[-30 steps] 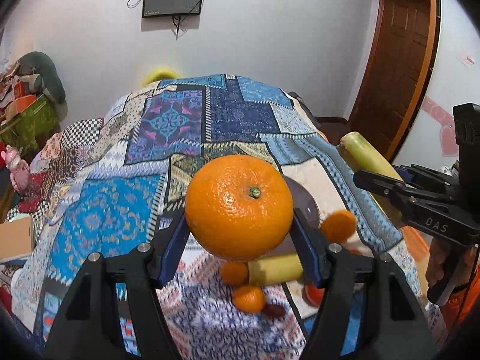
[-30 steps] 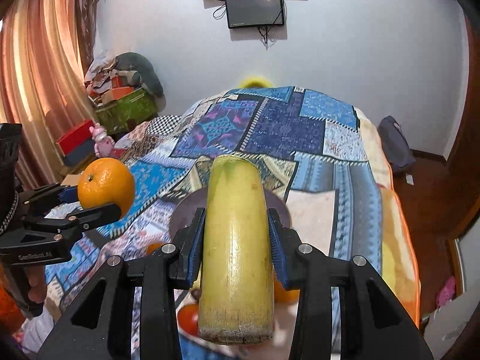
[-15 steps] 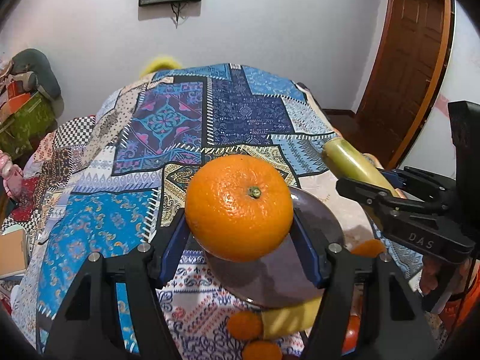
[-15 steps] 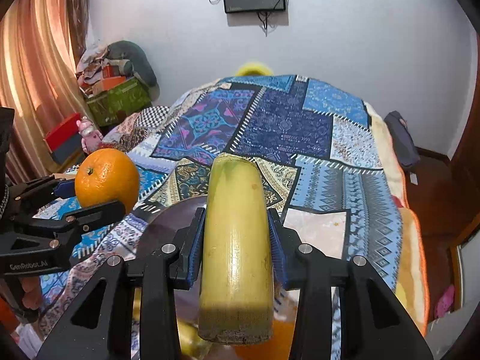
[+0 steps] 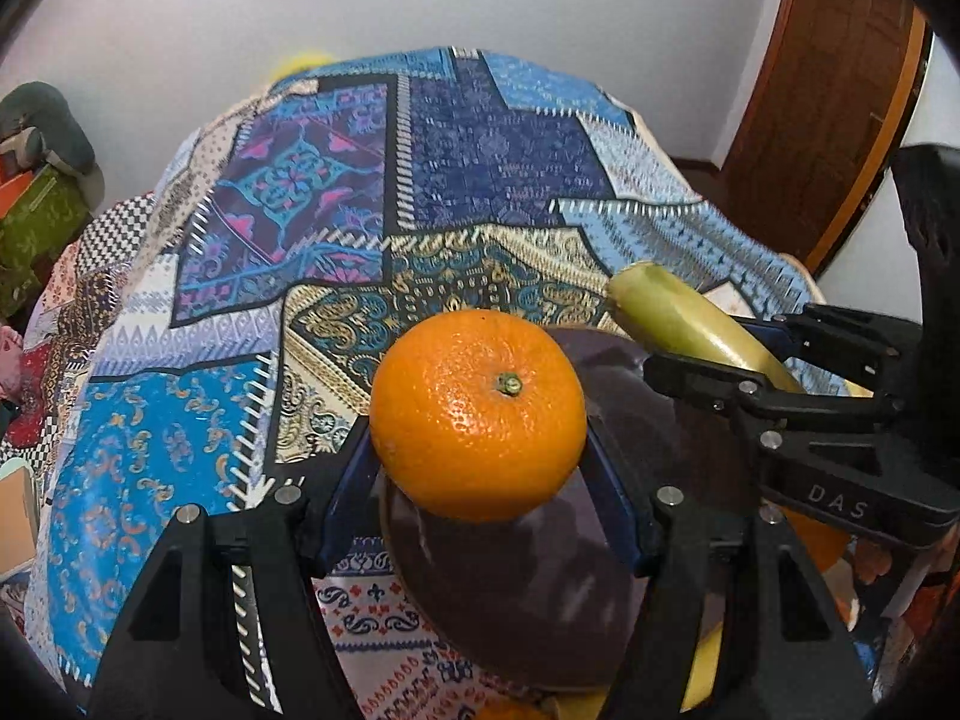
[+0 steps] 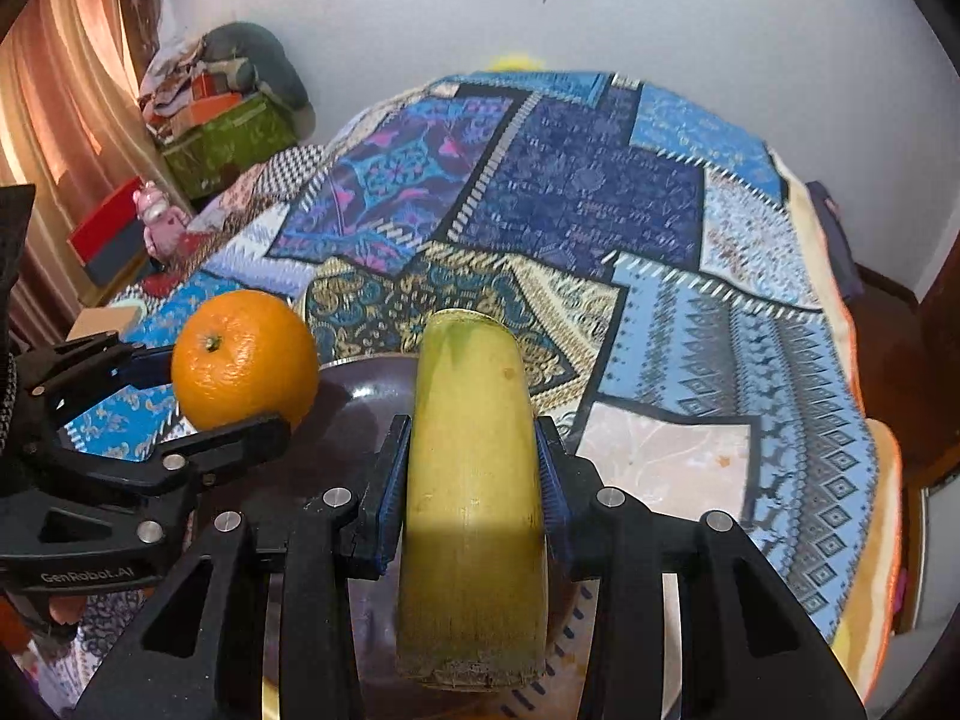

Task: Organize fruits
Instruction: 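Set the orange on the purple plate while the right tool sets the banana there, then withdraw both tools and move the right tool toward the large navel orange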

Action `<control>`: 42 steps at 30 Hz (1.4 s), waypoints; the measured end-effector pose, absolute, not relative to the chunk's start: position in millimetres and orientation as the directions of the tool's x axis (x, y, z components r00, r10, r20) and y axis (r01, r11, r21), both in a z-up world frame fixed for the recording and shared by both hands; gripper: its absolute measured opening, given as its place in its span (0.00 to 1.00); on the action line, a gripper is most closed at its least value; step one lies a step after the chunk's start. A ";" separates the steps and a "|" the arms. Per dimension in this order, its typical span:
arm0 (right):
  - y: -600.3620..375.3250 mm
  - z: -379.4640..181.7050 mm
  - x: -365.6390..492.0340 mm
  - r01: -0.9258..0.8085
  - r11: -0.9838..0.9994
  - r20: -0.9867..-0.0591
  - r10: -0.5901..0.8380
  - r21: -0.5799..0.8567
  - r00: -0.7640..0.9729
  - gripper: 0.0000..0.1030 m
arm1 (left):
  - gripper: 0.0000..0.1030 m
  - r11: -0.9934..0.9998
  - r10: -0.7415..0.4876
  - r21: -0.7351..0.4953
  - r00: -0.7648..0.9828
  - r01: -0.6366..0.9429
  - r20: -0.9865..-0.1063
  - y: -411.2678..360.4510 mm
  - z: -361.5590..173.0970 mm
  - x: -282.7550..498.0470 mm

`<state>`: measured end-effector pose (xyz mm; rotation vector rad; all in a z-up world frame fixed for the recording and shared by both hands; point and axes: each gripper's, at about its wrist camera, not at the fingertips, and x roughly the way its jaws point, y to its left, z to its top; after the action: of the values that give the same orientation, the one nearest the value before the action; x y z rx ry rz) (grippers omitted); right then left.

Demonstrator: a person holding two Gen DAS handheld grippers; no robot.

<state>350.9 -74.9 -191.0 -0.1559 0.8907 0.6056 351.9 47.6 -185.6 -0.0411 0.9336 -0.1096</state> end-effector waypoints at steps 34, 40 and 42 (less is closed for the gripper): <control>-71.5 -186.7 357.8 -0.604 0.795 -0.848 0.360 0.060 0.389 0.46 | 0.65 0.990 -0.137 -0.092 0.563 0.108 -0.815 45.4 -174.8 351.6; -99.4 -159.6 336.8 -0.553 0.826 -0.786 0.413 0.109 0.461 0.51 | 0.65 0.992 -0.122 -0.080 0.627 0.095 -0.769 50.8 -139.5 325.4; -106.0 -153.8 328.6 -0.540 0.833 -0.767 0.423 0.118 0.483 0.53 | 0.66 0.992 -0.121 -0.083 0.638 0.090 -0.760 52.5 -133.3 316.1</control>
<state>328.6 -106.0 -153.8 -0.1460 0.8902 0.5890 316.1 52.5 -133.3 -0.0382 0.8706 -0.1209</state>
